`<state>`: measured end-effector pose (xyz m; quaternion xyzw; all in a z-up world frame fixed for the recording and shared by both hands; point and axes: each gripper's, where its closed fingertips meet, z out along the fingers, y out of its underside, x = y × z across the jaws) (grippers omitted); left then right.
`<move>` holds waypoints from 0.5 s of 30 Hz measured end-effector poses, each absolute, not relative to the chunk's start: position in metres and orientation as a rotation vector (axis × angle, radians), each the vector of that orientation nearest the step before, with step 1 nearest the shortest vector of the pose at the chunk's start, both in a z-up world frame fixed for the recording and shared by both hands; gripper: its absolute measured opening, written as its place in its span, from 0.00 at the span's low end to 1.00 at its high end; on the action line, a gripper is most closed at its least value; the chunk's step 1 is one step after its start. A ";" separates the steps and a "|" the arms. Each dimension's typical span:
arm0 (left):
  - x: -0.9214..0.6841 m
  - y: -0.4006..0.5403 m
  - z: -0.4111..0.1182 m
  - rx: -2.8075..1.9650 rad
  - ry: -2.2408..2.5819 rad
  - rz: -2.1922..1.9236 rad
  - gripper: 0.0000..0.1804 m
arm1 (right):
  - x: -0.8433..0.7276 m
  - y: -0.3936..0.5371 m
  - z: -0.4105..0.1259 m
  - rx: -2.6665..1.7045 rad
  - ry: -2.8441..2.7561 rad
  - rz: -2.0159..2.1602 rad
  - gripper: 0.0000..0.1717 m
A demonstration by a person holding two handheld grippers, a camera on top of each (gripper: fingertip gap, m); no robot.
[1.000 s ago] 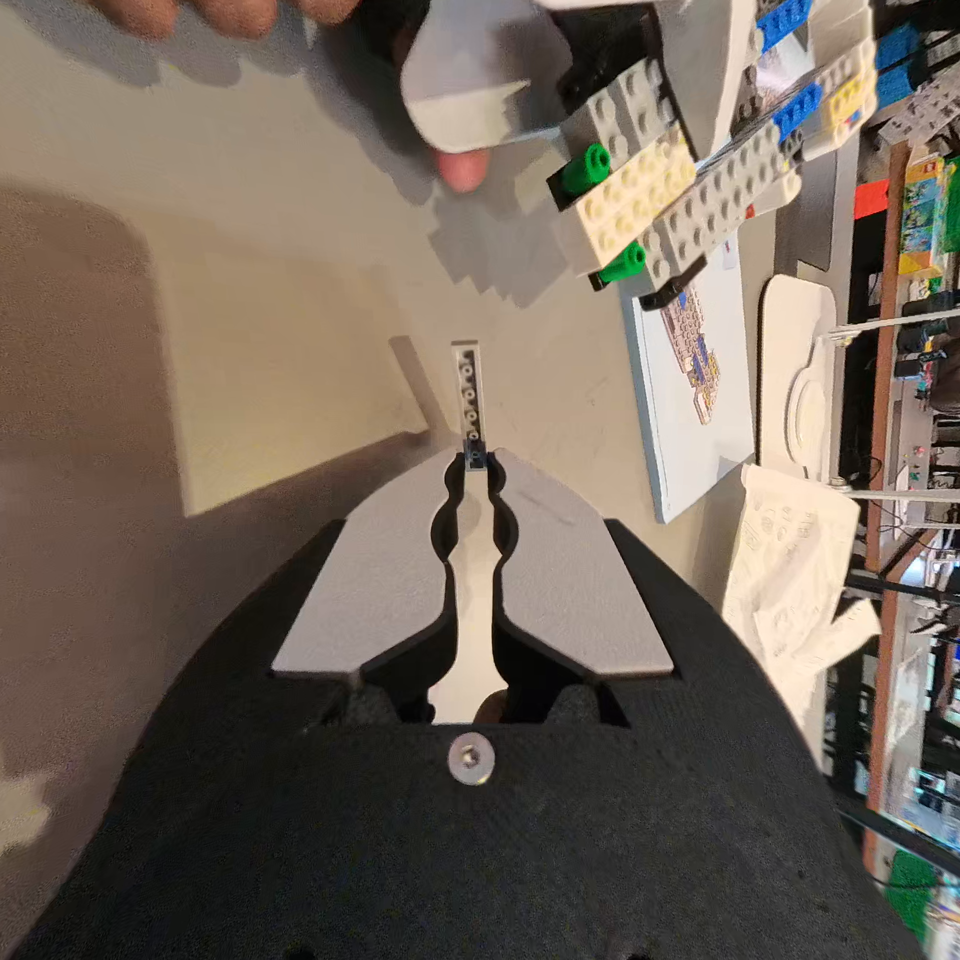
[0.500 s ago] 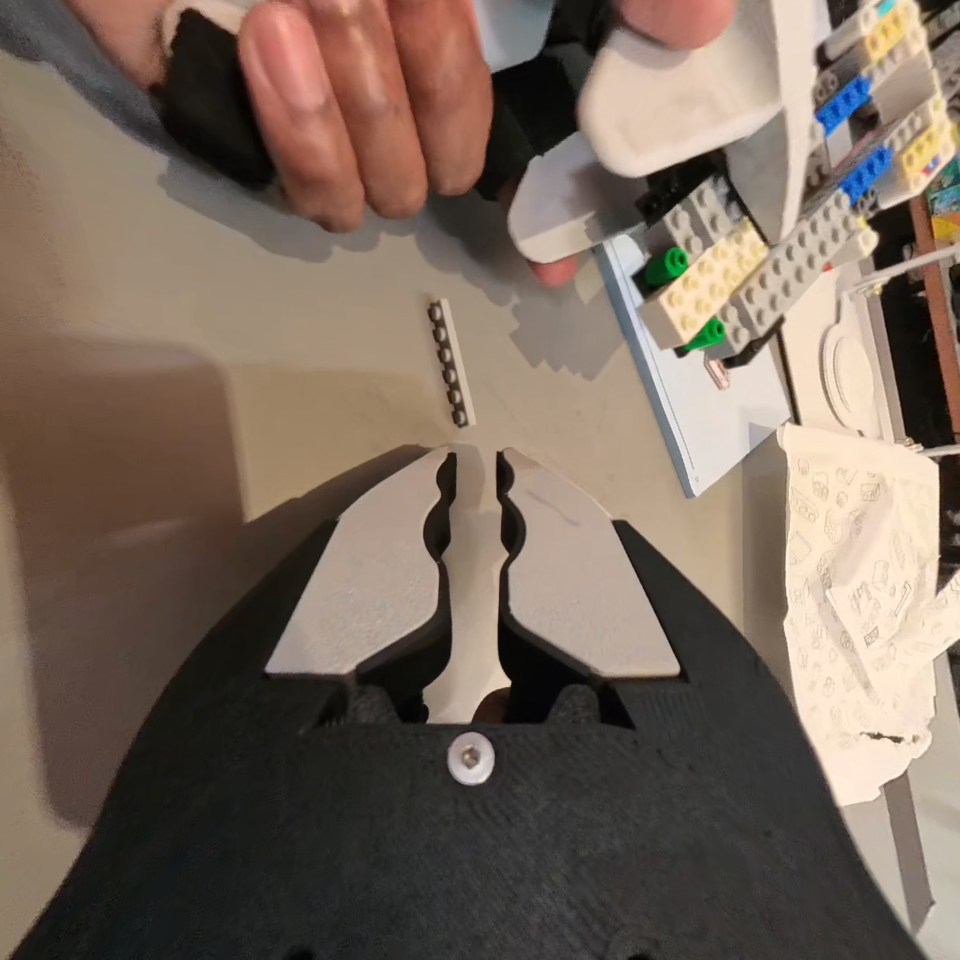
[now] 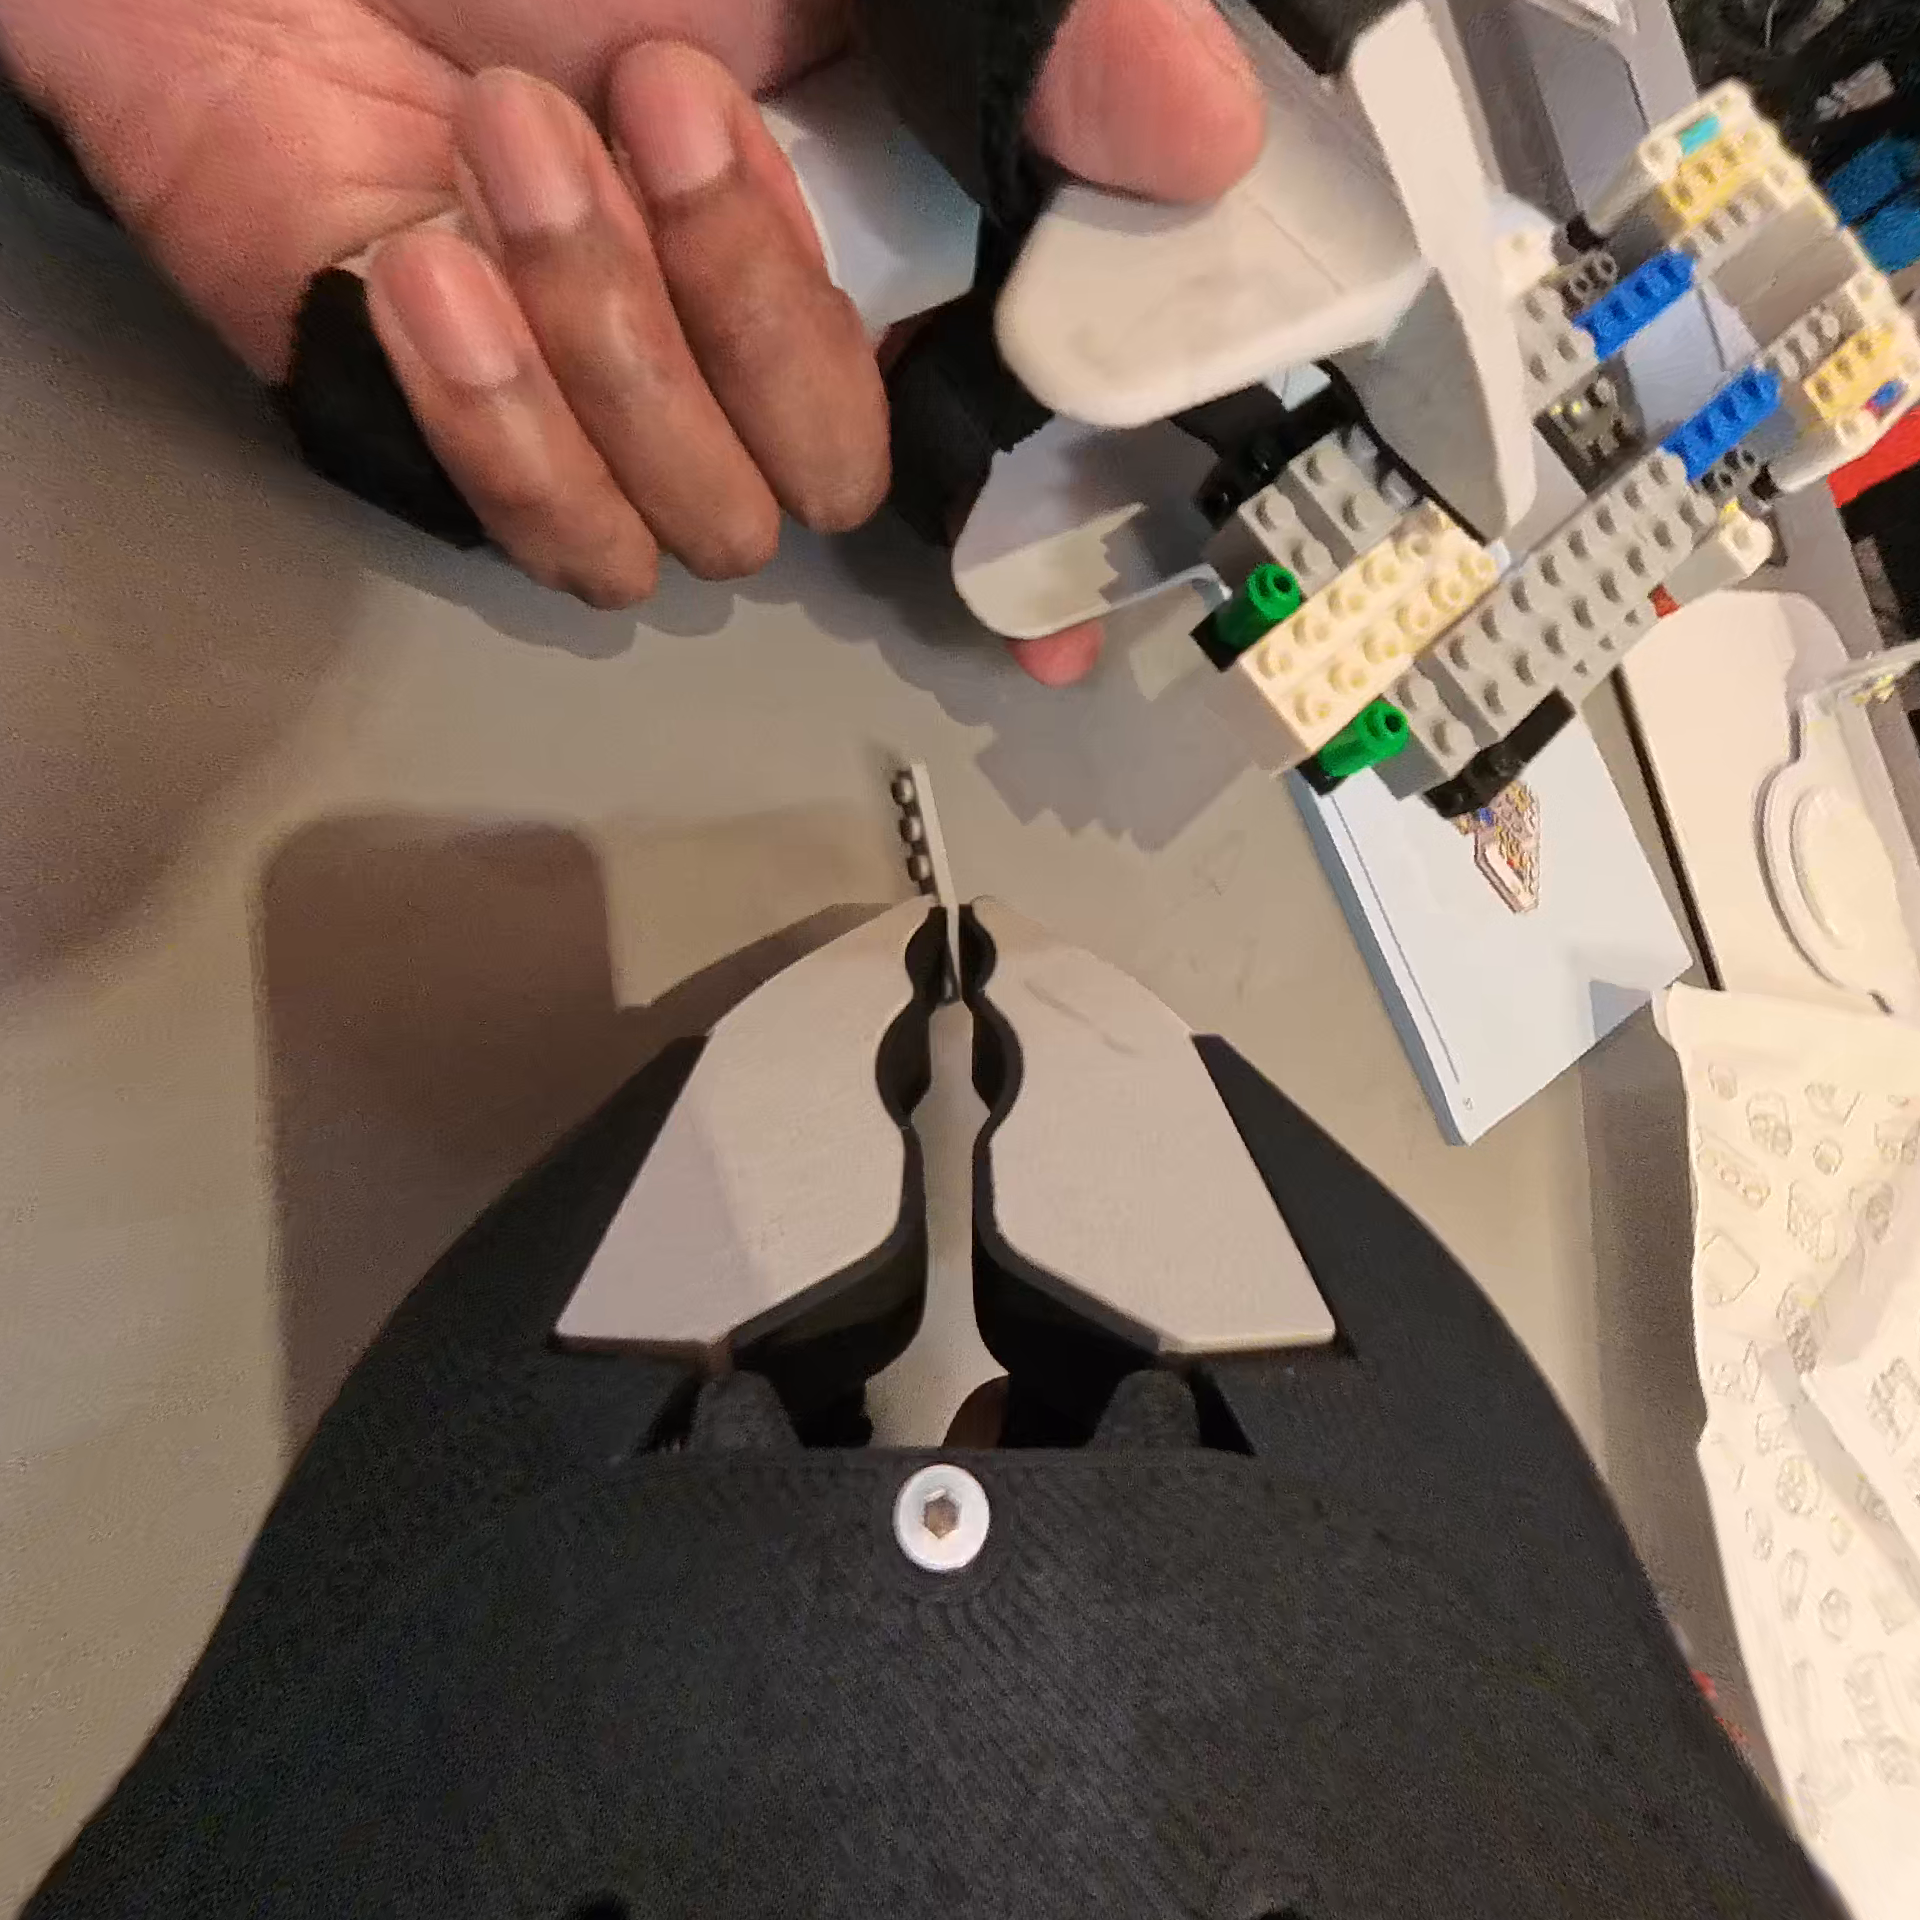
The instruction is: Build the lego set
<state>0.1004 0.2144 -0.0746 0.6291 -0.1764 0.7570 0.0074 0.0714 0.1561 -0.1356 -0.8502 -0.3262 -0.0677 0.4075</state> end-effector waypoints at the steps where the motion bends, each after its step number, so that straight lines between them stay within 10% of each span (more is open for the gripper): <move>1: 0.100 0.215 -0.075 1.970 -0.556 2.366 0.11 | 0.070 0.156 -0.136 -2.142 -0.838 -0.181 0.01; 15: 0.099 0.214 -0.075 1.961 -0.550 2.359 0.12 | 0.074 0.162 -0.137 -2.156 -0.794 -0.131 0.06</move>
